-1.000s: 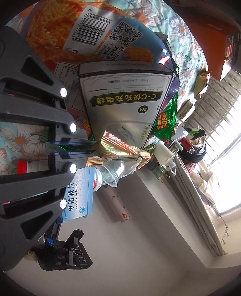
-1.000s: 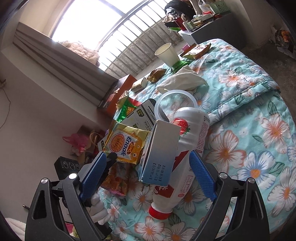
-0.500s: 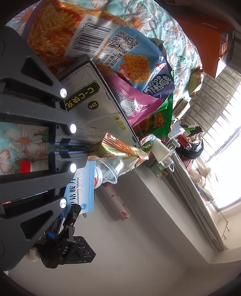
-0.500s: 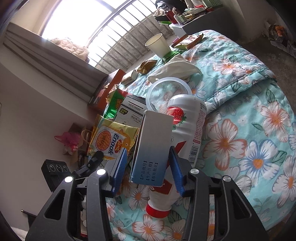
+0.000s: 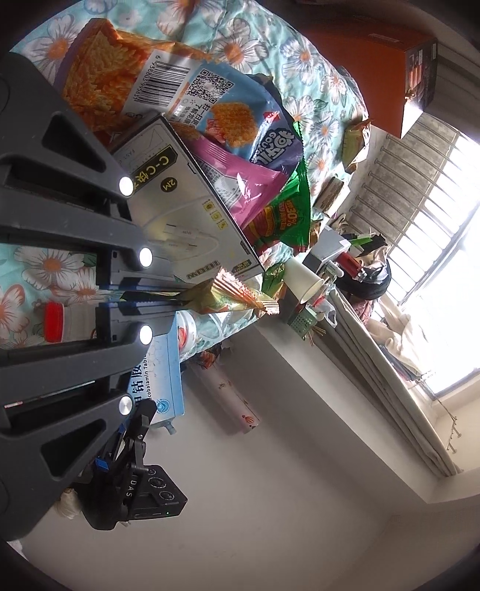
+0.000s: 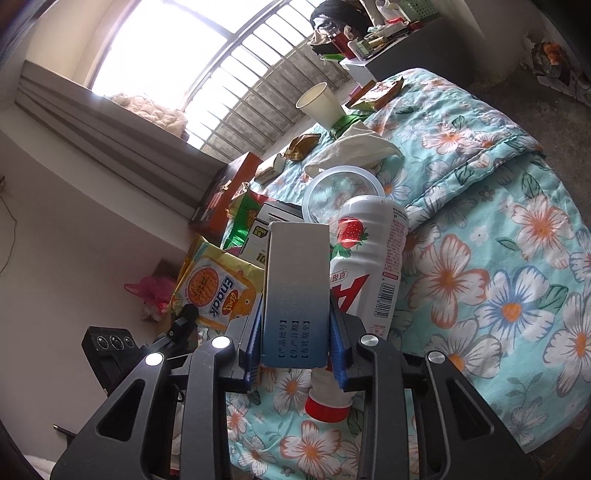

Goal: Collect trash
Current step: 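Grasp the white-and-blue box with the right tool while the left tool holds the wrapper, then carry both items over the blue wastebasket and open both tools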

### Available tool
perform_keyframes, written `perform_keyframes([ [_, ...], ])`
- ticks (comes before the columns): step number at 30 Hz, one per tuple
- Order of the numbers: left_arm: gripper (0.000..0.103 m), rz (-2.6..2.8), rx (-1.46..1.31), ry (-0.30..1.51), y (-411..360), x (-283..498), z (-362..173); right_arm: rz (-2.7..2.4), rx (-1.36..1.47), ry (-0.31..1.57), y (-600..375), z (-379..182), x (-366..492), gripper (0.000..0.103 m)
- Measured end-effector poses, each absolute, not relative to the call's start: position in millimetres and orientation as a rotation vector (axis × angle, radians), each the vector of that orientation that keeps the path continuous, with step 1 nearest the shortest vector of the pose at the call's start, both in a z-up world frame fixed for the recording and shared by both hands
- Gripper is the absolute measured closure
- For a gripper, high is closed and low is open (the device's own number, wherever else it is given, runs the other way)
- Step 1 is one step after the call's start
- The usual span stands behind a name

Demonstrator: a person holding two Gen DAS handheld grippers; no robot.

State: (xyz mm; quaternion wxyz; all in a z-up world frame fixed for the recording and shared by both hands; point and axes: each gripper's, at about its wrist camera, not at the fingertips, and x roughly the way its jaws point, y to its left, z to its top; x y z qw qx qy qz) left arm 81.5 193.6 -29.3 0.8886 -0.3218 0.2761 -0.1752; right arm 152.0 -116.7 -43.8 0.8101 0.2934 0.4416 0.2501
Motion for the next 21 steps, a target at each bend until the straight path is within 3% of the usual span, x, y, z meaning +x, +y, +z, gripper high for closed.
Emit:
perform_keyframes([
  [21, 0.101, -0.482, -0.537, 0.47, 157, 82, 36, 0.534, 0.721, 0.755, -178, -12, 117, 0.073],
])
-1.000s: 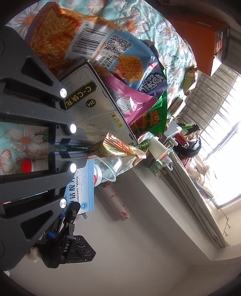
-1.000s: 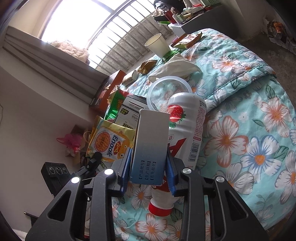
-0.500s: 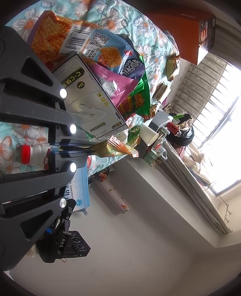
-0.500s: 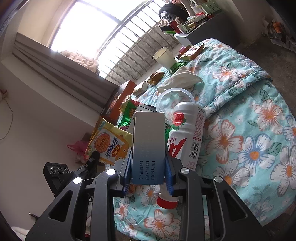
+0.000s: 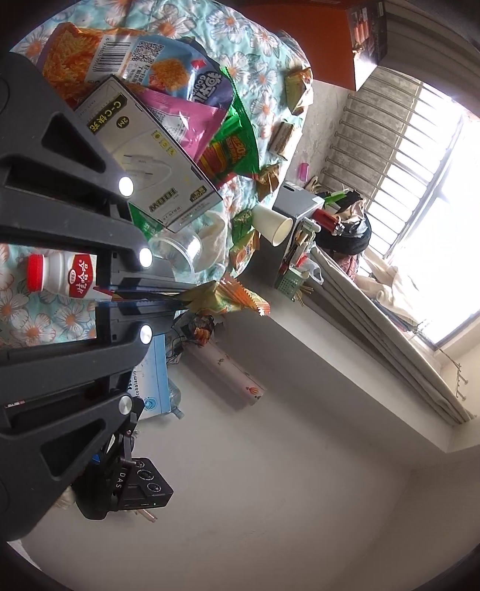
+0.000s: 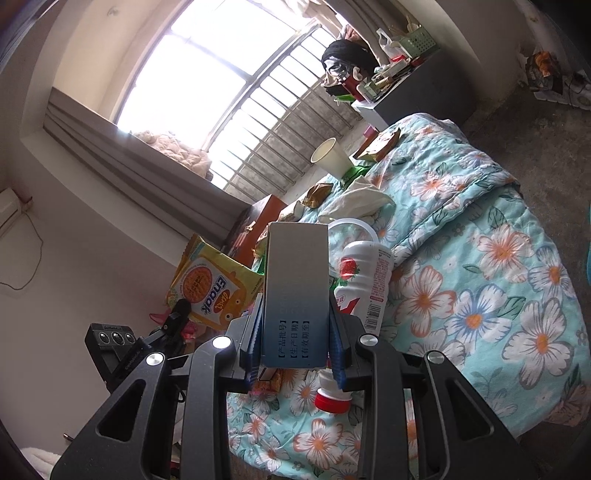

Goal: Collect trash
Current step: 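Carry both items over the blue wastebasket and open both tools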

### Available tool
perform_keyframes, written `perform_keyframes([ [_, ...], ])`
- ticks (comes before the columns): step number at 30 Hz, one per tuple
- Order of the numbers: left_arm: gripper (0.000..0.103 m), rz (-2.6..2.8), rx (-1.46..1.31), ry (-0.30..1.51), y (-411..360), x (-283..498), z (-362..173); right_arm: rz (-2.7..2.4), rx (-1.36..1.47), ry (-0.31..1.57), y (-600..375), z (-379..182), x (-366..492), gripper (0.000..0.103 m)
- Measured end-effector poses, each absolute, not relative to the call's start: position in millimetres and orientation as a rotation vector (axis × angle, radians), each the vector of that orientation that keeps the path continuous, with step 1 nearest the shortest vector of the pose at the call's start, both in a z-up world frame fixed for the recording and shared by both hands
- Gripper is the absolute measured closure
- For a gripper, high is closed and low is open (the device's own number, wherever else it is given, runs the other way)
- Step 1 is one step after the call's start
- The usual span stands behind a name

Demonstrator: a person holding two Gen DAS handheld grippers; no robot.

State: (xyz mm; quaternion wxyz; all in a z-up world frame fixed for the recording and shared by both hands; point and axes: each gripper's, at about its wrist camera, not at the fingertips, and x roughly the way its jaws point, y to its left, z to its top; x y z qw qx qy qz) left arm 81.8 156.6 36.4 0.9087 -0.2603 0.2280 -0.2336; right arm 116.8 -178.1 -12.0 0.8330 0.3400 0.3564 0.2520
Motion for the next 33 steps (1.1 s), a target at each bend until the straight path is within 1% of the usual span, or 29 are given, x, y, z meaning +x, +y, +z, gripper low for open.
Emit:
perform_keyframes([
  [15, 0.101, -0.626, -0.414, 0.472, 73, 105, 64, 0.396, 0.818, 0.612, -264, -9, 82, 0.073],
  [33, 0.101, -0.742, -0.258, 0.552, -48, 143, 66, 0.221, 0.915, 0.499, -351, -28, 53, 0.073],
])
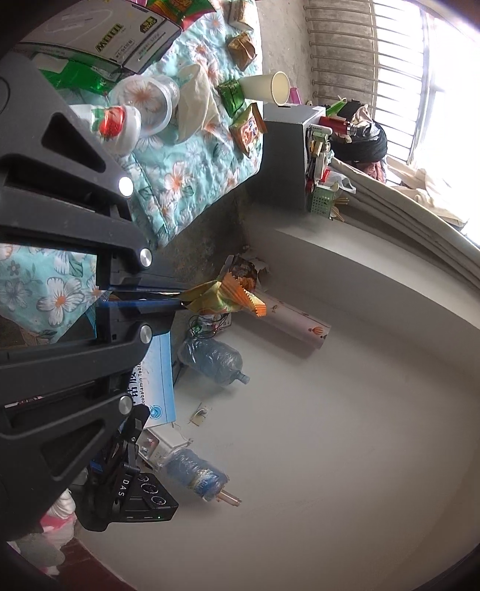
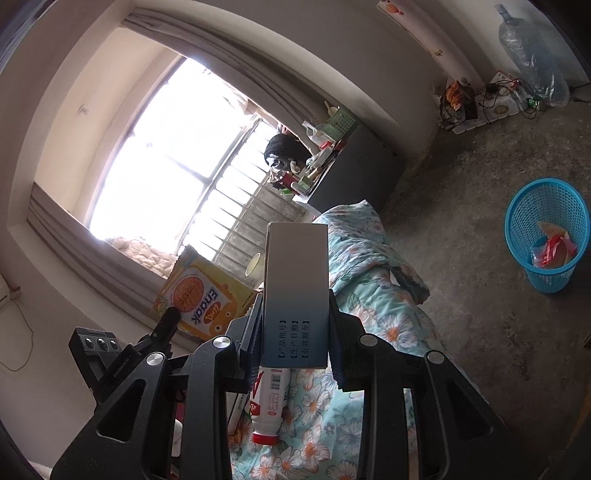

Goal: Collect trash
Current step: 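Carry both items over the blue wastebasket and open both tools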

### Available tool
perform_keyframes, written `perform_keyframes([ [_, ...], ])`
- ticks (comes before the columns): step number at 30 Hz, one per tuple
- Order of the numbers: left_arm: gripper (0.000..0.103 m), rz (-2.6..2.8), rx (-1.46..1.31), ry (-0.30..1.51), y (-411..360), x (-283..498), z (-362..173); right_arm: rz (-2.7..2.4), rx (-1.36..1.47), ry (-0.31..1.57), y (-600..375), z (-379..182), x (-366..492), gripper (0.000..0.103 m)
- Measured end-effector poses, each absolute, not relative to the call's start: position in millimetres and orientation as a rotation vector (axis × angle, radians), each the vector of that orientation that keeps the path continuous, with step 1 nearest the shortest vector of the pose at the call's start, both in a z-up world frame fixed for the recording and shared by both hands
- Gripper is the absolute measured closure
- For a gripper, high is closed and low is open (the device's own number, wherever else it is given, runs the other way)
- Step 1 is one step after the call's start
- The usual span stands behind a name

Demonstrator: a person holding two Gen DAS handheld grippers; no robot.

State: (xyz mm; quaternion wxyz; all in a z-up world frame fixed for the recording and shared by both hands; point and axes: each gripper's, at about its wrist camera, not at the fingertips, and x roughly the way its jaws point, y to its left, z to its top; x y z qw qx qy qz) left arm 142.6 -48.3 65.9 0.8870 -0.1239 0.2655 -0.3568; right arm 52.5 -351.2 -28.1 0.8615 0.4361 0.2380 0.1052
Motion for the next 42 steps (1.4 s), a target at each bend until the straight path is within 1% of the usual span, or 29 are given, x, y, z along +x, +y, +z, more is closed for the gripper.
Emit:
perform_keyframes([
  [9, 0.101, -0.826, -0.164, 0.584, -127, 158, 65, 0.073, 0.961, 0.441, -403, -41, 34, 0.073],
  [16, 0.101, -0.925, -0.057, 0.665, -233, 187, 45, -0.222, 0.964, 0.406, -471, -65, 16, 0.073],
  [19, 0.101, -0.962, 0.049, 0.702, -289, 199, 27, -0.324, 0.969, 0.435, -498, -87, 23, 0.073],
  [23, 0.101, -0.976, 0.169, 0.816, -361, 221, -13, -0.416, 0.974, 0.499, -527, -120, 45, 0.073],
  [26, 0.101, -0.98, 0.243, 0.85, -404, 235, -41, -0.475, 0.965, 0.549, -548, -143, 65, 0.073],
  [29, 0.101, -0.976, 0.263, 0.86, -437, 249, -65, -0.501, 0.993, 0.576, -573, -166, 85, 0.073],
  [31, 0.1, -0.976, 0.26, 0.896, -455, 261, -83, -0.538, 1.024, 0.576, -590, -183, 96, 0.07],
  [32, 0.097, -0.977, 0.259, 0.92, -465, 267, -92, -0.54, 1.046, 0.571, -598, -192, 101, 0.069],
  [33, 0.08, -0.972, 0.256, 0.936, -473, 273, -101, -0.544, 1.072, 0.591, -607, -208, 108, 0.058],
  [34, 0.056, -0.96, 0.265, 0.947, -479, 277, -110, -0.562, 1.097, 0.618, -616, -221, 114, 0.05],
  [35, 0.049, -0.93, 0.284, 0.947, -484, 279, -118, -0.576, 1.131, 0.652, -622, -239, 118, 0.05],
  [37, 0.05, -0.894, 0.283, 0.953, -488, 282, -127, -0.595, 1.207, 0.717, -629, -267, 118, 0.05],
  [38, 0.05, -0.89, 0.264, 0.973, -487, 284, -129, -0.596, 1.229, 0.713, -628, -273, 113, 0.05],
  [40, 0.05, -0.902, 0.218, 1.018, -479, 286, -128, -0.589, 1.224, 0.69, -618, -273, 102, 0.05],
  [42, 0.049, -0.912, 0.224, 1.015, -471, 283, -122, -0.584, 1.204, 0.683, -605, -270, 93, 0.05],
])
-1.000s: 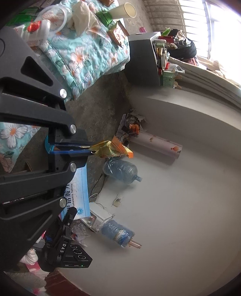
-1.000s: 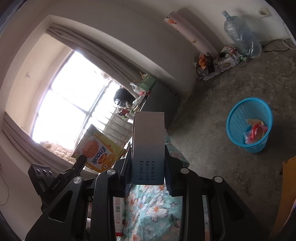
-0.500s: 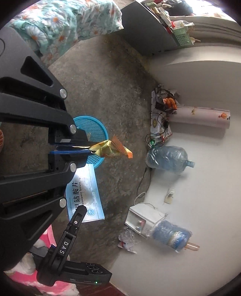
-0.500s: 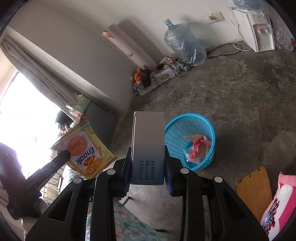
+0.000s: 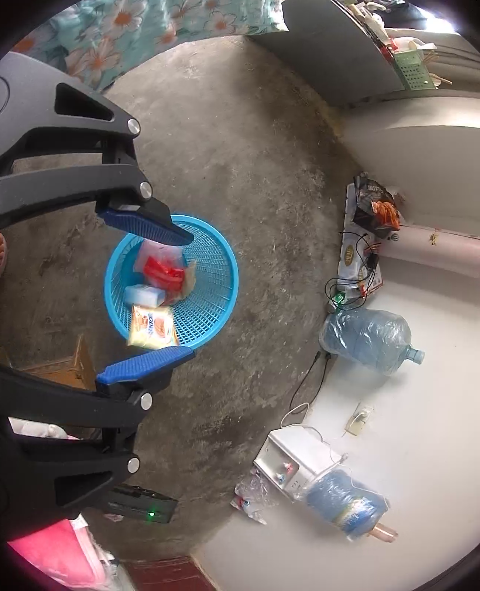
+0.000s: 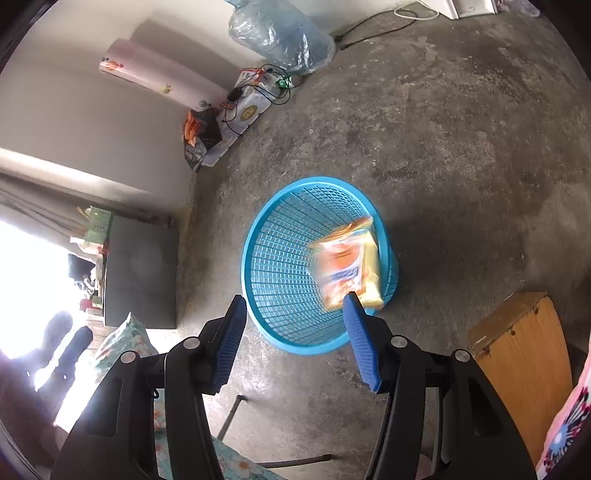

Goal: Collect trash
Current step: 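Move both tools back toward the items on the bed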

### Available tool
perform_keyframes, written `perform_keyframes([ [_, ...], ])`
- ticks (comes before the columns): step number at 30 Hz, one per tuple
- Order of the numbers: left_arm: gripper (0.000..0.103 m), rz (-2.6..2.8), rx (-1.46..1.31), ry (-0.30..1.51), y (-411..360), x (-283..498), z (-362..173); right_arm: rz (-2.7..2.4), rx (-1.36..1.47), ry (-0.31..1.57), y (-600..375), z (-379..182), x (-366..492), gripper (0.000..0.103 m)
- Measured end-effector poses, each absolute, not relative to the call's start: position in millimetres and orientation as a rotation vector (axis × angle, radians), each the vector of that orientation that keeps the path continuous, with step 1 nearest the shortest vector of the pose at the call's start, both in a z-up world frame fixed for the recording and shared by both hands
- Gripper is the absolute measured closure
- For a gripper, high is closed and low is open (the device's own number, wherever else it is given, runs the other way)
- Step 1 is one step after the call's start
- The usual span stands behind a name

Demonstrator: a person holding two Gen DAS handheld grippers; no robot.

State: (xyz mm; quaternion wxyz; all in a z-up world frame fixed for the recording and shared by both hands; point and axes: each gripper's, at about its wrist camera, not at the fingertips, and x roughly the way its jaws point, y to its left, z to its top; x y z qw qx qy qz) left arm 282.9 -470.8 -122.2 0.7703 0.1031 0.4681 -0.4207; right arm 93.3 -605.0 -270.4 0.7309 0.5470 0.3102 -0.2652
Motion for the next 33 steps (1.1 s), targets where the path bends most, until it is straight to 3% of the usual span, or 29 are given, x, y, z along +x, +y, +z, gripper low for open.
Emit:
perform_keyframes([
  [9, 0.043, -1.027, 0.162, 0.899, -410, 244, -44, -0.561, 1.079, 0.579, -548, -212, 58, 0.049],
  [18, 0.032, -1.011, 0.09, 0.737, -310, 187, 42, -0.461, 0.693, 0.543, -468, -108, 66, 0.025],
  [26, 0.029, -0.838, -0.013, 0.629, -169, 161, 87, -0.387, 0.474, 0.431, -397, -45, 61, 0.007],
  [33, 0.026, -0.521, -0.101, 0.533, -5, 135, 108, -0.168, 0.474, 0.411, -353, -17, 71, 0.006],
])
